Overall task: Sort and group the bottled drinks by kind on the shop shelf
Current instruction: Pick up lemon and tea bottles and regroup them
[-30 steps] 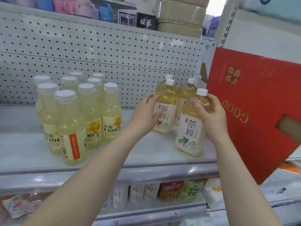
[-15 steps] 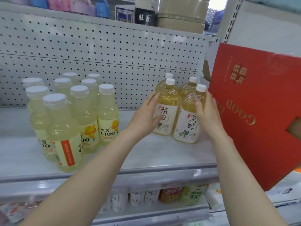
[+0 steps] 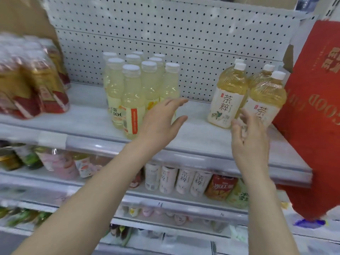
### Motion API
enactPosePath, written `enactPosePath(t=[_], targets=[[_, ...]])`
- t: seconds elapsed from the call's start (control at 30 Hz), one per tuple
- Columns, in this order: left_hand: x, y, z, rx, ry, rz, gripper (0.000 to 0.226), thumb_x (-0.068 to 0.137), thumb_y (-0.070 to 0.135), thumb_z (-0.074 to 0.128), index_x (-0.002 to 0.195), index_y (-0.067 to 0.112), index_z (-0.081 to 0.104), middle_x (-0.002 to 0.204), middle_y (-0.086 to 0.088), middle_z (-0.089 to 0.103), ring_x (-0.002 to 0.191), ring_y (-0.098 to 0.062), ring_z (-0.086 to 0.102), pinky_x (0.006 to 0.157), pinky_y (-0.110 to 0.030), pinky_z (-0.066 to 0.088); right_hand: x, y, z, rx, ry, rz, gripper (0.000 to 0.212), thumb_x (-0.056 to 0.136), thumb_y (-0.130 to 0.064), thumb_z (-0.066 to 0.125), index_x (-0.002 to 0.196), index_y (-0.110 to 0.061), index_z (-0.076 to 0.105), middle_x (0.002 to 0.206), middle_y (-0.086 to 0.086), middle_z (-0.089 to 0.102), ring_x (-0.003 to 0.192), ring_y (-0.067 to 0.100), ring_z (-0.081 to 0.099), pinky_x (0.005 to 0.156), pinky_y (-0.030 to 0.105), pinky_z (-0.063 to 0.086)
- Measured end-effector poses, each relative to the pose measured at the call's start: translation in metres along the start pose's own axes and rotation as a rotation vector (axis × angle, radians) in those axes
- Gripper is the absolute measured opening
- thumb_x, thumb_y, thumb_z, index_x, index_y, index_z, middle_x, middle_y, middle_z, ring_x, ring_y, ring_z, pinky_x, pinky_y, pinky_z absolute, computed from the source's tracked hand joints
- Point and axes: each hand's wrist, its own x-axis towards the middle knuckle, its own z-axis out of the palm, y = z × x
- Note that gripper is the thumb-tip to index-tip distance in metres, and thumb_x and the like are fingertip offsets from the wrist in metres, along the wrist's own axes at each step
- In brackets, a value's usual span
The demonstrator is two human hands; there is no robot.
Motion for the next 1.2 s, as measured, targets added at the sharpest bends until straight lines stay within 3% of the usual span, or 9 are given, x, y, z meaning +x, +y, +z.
enactPosePath(t=[0.17, 0.27, 0.4, 0.5, 0.67, 0.8, 0.97, 1.1, 1.2], targets=[[-0.089, -0.034, -0.052, -0.107, 0.146, -0.209, 0.035, 0.095, 0.026, 0.062, 0.131, 0.027, 0.061, 0.116, 0.014, 0.066, 0.106, -0.002, 0.060, 0.094, -0.032, 0.051, -0.075, -0.054, 0.046, 0.249, -0.128, 0.072, 0.033, 0.106, -0.033, 0.047, 0.136, -0.023, 0.057, 0.121, -0.005, 0.064, 0.109, 0.010, 0.059, 0.090, 0.032, 0.047], [-0.146, -0.064, -0.085, -0.190, 0.254, -0.423, 0.031, 0.095, 0.027, 0.063, 0.126, 0.032, 0.062, 0.110, 0.020, 0.065, 0.101, -0.002, 0.063, 0.090, -0.033, 0.055, -0.110, -0.088, 0.078, 0.327, -0.230, 0.070, 0.033, 0.106, -0.032, 0.047, 0.136, -0.024, 0.058, 0.119, -0.012, 0.062, 0.105, -0.006, 0.056, 0.086, 0.013, 0.044], [-0.223, -0.108, -0.133, -0.247, 0.361, -0.625, 0.026, 0.096, 0.025, 0.062, 0.120, 0.034, 0.064, 0.106, 0.019, 0.067, 0.094, 0.006, 0.062, 0.077, -0.016, 0.052, -0.150, -0.142, 0.127, 0.361, -0.384, -0.020, 0.033, 0.104, -0.035, 0.045, 0.132, -0.025, 0.060, 0.119, -0.011, 0.064, 0.105, -0.001, 0.059, 0.089, 0.020, 0.044], [-0.280, -0.146, -0.175, -0.270, 0.419, -0.784, 0.024, 0.098, 0.024, 0.060, 0.118, 0.035, 0.065, 0.104, 0.018, 0.068, 0.094, 0.008, 0.062, 0.075, -0.005, 0.045, -0.179, -0.192, 0.169, 0.392, -0.449, -0.076, 0.032, 0.103, -0.030, 0.047, 0.129, -0.021, 0.062, 0.118, -0.010, 0.065, 0.103, 0.000, 0.057, 0.088, 0.007, 0.040], [-0.359, -0.207, -0.252, -0.255, 0.492, -0.933, 0.027, 0.098, 0.029, 0.060, 0.106, 0.055, 0.064, 0.106, 0.013, 0.072, 0.096, -0.014, 0.068, 0.083, -0.035, 0.058, -0.230, -0.288, 0.241, 0.520, -0.591, -0.088, 0.026, 0.105, -0.027, 0.049, 0.128, -0.025, 0.061, 0.119, -0.014, 0.064, 0.108, 0.000, 0.058, 0.089, 0.019, 0.046], [-0.393, -0.251, -0.315, -0.244, 0.565, -0.979, 0.019, 0.093, 0.040, 0.059, 0.106, 0.053, 0.064, 0.106, 0.012, 0.072, 0.099, -0.017, 0.068, 0.090, -0.049, 0.056, -0.260, -0.364, 0.297, 0.607, -0.658, -0.101, 0.025, 0.106, -0.024, 0.050, 0.128, -0.024, 0.061, 0.113, -0.014, 0.062, 0.102, -0.017, 0.053, 0.081, -0.001, 0.036], [-0.399, -0.304, -0.380, -0.197, 0.605, -1.018, 0.021, 0.094, 0.039, 0.057, 0.099, 0.060, 0.062, 0.105, 0.016, 0.069, 0.098, -0.016, 0.067, 0.091, -0.050, 0.055, -0.276, -0.441, 0.355, 0.606, -0.718, -0.134, 0.029, 0.106, -0.028, 0.048, 0.132, -0.023, 0.060, 0.113, -0.020, 0.061, 0.103, -0.011, 0.056, 0.086, 0.008, 0.041], [-0.391, -0.354, -0.412, -0.206, 0.620, -1.008, 0.020, 0.099, 0.032, 0.057, 0.115, 0.042, 0.063, 0.110, 0.013, 0.068, 0.095, -0.010, 0.067, 0.087, -0.044, 0.058, -0.274, -0.486, 0.396, 0.604, -0.745, -0.167, 0.030, 0.106, -0.032, 0.046, 0.131, -0.024, 0.060, 0.118, -0.011, 0.065, 0.108, 0.002, 0.060, 0.094, 0.030, 0.052], [-0.373, -0.394, -0.432, -0.207, 0.618, -0.983, 0.025, 0.100, 0.031, 0.055, 0.124, 0.034, 0.062, 0.113, 0.013, 0.067, 0.095, -0.005, 0.066, 0.088, -0.038, 0.057, -0.259, -0.515, 0.429, 0.617, -0.716, -0.184, 0.030, 0.106, -0.032, 0.046, 0.132, -0.024, 0.060, 0.118, -0.013, 0.065, 0.108, -0.001, 0.059, 0.094, 0.029, 0.051]])
